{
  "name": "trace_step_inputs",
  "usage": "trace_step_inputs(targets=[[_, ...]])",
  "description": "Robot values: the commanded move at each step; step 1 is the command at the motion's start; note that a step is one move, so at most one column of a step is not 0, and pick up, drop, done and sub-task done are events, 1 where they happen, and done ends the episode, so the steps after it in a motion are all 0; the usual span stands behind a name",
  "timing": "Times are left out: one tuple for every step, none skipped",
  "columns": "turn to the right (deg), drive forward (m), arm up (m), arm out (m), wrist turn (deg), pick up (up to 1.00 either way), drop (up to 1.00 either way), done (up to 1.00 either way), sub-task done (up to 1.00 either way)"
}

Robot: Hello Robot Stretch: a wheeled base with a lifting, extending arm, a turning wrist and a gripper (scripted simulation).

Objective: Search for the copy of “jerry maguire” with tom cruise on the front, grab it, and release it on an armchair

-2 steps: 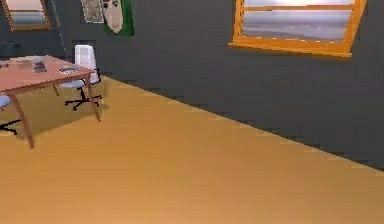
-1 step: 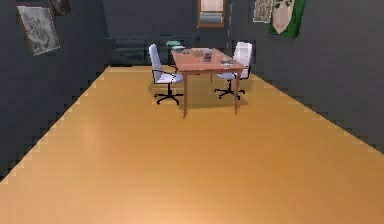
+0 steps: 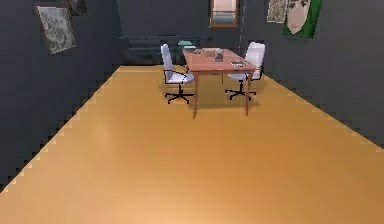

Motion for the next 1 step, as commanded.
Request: trace_step_inputs(targets=[[0.0,1.0,0.0,0.0,0.0,0.0,0.0,0.0,0.0]])
